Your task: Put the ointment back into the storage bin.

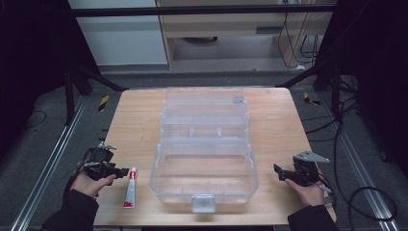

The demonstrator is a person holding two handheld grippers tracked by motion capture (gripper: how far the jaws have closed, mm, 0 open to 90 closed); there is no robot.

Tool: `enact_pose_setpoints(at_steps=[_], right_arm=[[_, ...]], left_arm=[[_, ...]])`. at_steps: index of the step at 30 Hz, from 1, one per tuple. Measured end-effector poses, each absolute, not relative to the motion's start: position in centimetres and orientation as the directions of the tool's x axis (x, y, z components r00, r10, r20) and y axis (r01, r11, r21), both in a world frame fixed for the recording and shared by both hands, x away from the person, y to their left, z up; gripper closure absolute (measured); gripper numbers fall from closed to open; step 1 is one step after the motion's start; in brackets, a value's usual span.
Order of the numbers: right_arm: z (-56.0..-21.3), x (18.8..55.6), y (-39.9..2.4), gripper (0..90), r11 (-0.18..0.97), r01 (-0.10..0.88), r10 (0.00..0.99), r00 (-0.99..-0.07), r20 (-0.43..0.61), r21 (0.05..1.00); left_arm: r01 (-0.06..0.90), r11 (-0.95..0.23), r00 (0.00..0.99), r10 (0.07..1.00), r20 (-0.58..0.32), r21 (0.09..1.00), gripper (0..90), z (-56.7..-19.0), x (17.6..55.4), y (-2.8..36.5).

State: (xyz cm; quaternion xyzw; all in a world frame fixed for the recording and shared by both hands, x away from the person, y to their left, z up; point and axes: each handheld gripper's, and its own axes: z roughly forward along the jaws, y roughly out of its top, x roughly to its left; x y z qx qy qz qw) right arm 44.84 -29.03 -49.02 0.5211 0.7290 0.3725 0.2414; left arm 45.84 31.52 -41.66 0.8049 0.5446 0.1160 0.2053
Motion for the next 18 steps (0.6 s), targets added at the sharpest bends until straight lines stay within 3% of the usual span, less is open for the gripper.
enact_pose_setpoints(at_steps=[18], right_arm=[[-49.3, 44.9, -28.9, 17.0, 0.188, 0.599, 0.934, -0.353, 0.047, 0.778]], left_arm=[[0.871, -0.342, 0.379, 0.924, -0.042, 0.352, 46.3, -43.9, 46.2, 29.9]])
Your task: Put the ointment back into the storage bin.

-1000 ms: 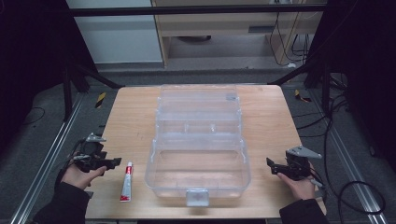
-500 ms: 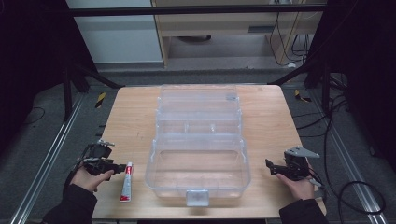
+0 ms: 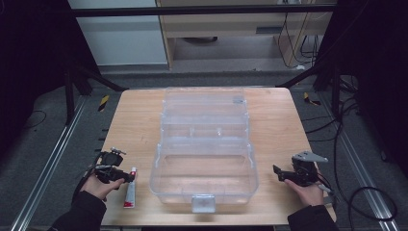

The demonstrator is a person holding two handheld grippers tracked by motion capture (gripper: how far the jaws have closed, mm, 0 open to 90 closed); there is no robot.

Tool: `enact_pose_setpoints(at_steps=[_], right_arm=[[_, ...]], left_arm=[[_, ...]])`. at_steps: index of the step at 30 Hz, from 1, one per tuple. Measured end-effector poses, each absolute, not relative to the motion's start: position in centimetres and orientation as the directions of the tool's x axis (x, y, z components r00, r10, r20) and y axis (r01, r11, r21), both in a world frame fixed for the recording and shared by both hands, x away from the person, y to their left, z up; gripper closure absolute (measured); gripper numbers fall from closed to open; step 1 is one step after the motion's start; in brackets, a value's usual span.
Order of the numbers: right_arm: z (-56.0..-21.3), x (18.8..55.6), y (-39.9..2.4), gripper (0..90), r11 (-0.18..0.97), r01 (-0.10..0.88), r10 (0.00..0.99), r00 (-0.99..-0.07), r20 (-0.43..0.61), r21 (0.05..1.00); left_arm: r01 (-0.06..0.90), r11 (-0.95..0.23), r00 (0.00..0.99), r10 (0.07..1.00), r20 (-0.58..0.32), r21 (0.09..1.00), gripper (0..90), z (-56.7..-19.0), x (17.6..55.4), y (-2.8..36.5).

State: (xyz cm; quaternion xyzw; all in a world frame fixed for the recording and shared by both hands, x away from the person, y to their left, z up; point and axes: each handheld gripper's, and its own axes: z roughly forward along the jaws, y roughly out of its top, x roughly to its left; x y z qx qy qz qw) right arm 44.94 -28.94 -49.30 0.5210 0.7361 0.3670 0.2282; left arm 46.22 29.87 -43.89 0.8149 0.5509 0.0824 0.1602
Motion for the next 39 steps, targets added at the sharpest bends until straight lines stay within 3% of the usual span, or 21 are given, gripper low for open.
enact_pose_setpoints(at_steps=[11, 26, 39], right_arm=[[-49.4, 45.0, -28.8, 17.9, 0.205, 0.605, 0.929, -0.368, 0.041, 0.769], [-49.6, 45.1, -28.8, 19.0, 0.221, 0.609, 0.925, -0.379, 0.034, 0.762], [-49.7, 45.1, -28.6, 19.7, 0.224, 0.615, 0.921, -0.387, 0.041, 0.756]], left_arm=[[0.896, -0.319, 0.355, 0.932, -0.066, 0.310, 48.8, -45.1, 46.5, 29.4], [0.911, -0.311, 0.344, 0.935, -0.083, 0.273, 60.0, -45.8, 47.3, 29.1], [0.898, -0.369, 0.396, 0.916, -0.070, 0.240, 68.7, -46.0, 47.9, 28.8]])
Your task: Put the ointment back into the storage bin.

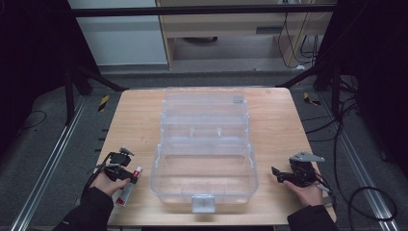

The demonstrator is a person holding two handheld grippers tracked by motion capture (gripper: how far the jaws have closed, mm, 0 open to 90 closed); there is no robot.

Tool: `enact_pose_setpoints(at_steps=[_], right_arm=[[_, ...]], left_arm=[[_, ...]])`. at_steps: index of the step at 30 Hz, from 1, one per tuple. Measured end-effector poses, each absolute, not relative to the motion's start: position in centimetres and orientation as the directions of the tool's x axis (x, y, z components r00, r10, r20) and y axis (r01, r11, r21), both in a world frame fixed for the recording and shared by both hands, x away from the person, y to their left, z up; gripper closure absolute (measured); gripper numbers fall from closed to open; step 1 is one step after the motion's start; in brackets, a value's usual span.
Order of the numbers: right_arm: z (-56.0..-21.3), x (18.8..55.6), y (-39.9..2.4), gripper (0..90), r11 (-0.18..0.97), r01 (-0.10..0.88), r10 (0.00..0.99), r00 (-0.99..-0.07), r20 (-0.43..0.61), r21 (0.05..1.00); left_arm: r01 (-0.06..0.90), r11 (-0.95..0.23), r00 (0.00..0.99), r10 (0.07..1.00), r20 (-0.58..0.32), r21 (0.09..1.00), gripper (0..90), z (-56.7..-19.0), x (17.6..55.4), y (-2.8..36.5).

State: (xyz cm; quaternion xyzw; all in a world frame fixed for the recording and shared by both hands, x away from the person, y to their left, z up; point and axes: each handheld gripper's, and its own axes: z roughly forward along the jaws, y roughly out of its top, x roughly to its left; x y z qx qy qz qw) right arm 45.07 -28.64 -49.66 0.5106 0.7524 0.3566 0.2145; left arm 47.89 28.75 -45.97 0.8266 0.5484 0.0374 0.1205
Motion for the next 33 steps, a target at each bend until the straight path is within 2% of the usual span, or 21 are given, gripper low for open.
enact_pose_setpoints(at_steps=[15, 22, 33], right_arm=[[-49.8, 45.1, -28.5, 20.0, 0.236, 0.621, 0.917, -0.396, 0.040, 0.747], [-49.9, 45.1, -28.6, 20.0, 0.251, 0.615, 0.916, -0.400, 0.022, 0.747], [-50.0, 45.0, -28.9, 19.9, 0.232, 0.602, 0.920, -0.390, 0.028, 0.764]], left_arm=[[0.839, -0.500, 0.518, 0.854, -0.037, 0.216, 70.2, -45.9, 48.4, 27.8], [0.778, -0.570, 0.600, 0.799, -0.045, 0.263, 70.4, -43.7, 48.0, 27.9], [0.711, -0.622, 0.660, 0.751, -0.007, 0.329, 70.4, -40.5, 47.4, 28.8]])
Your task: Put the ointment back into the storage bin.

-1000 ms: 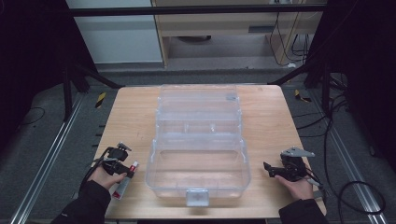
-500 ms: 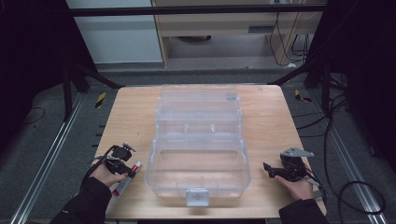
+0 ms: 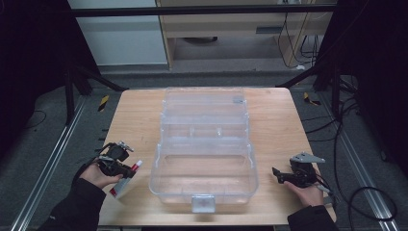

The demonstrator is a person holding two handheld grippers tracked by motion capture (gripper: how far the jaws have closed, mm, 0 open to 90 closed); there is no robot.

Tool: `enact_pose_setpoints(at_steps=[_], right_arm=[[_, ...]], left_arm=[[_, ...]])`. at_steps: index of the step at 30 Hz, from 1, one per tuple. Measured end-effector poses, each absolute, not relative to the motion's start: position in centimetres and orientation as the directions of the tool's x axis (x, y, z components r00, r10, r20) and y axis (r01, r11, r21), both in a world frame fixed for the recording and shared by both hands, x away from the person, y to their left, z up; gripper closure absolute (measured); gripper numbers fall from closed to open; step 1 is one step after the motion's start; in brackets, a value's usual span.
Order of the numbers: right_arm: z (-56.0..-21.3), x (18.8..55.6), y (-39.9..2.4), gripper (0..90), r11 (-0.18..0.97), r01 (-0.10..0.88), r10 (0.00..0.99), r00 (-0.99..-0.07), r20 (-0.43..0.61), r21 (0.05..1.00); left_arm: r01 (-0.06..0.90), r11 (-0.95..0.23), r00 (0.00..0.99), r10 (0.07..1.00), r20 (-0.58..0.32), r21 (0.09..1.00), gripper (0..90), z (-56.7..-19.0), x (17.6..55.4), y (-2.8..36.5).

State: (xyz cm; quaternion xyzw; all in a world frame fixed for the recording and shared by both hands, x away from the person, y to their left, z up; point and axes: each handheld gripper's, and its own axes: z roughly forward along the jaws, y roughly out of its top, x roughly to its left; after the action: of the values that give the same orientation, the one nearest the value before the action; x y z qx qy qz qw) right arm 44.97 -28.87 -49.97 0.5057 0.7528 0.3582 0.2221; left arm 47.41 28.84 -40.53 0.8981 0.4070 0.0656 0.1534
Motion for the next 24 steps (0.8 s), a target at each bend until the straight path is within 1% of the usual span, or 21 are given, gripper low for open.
enact_pose_setpoints(at_steps=[4, 5, 6, 7, 10, 11, 12, 15, 17, 19, 20, 23, 24], right_arm=[[-50.0, 45.0, -28.9, 19.7, 0.238, 0.600, 0.918, -0.395, 0.024, 0.764], [-50.0, 45.0, -28.9, 19.7, 0.236, 0.601, 0.918, -0.395, 0.027, 0.763], [-50.0, 45.0, -28.9, 19.7, 0.235, 0.600, 0.919, -0.394, 0.027, 0.765], [-50.0, 45.0, -28.9, 19.7, 0.235, 0.600, 0.919, -0.394, 0.027, 0.765], [-50.0, 45.0, -28.9, 19.6, 0.235, 0.596, 0.920, -0.392, 0.023, 0.768], [-50.0, 45.0, -28.9, 19.6, 0.235, 0.596, 0.920, -0.392, 0.023, 0.768], [-50.0, 45.0, -28.9, 19.7, 0.236, 0.595, 0.919, -0.393, 0.021, 0.769], [-50.0, 45.0, -28.9, 19.7, 0.238, 0.594, 0.919, -0.393, 0.019, 0.769], [-50.0, 45.0, -28.9, 19.8, 0.241, 0.592, 0.919, -0.394, 0.016, 0.769], [-49.9, 45.0, -28.9, 19.8, 0.237, 0.592, 0.920, -0.392, 0.019, 0.770], [-49.9, 45.0, -28.9, 19.8, 0.237, 0.590, 0.919, -0.394, 0.019, 0.771], [-50.0, 45.0, -28.9, 19.8, 0.242, 0.590, 0.920, -0.392, 0.012, 0.770], [-50.0, 45.0, -28.9, 19.7, 0.245, 0.590, 0.918, -0.395, 0.011, 0.769]], left_arm=[[0.663, -0.665, 0.703, 0.711, 0.019, 0.344, 70.4, -38.9, 46.9, 29.0], [0.663, -0.665, 0.703, 0.711, 0.019, 0.344, 70.4, -38.9, 46.9, 29.0], [0.638, -0.685, 0.727, 0.686, 0.018, 0.350, 70.4, -38.3, 46.8, 29.1], [0.638, -0.685, 0.727, 0.686, 0.018, 0.350, 70.4, -38.3, 46.8, 29.1], [0.590, -0.723, 0.768, 0.640, 0.026, 0.360, 70.4, -36.9, 46.5, 29.0], [0.590, -0.723, 0.768, 0.640, 0.026, 0.360, 70.4, -36.9, 46.5, 29.0], [0.561, -0.741, 0.790, 0.612, 0.029, 0.368, 70.4, -36.1, 46.4, 29.0], [0.535, -0.757, 0.807, 0.590, 0.040, 0.375, 70.4, -35.4, 46.3, 28.9], [0.483, -0.787, 0.841, 0.539, 0.048, 0.384, 70.3, -34.4, 46.1, 28.7], [0.470, -0.793, 0.849, 0.527, 0.047, 0.387, 70.4, -34.1, 46.0, 28.6], [0.442, -0.807, 0.864, 0.501, 0.058, 0.392, 70.3, -33.4, 45.9, 28.4], [0.423, -0.818, 0.874, 0.483, 0.064, 0.390, 70.3, -32.7, 45.8, 28.2], [0.403, -0.829, 0.885, 0.461, 0.066, 0.387, 70.4, -32.1, 45.7, 27.9]])
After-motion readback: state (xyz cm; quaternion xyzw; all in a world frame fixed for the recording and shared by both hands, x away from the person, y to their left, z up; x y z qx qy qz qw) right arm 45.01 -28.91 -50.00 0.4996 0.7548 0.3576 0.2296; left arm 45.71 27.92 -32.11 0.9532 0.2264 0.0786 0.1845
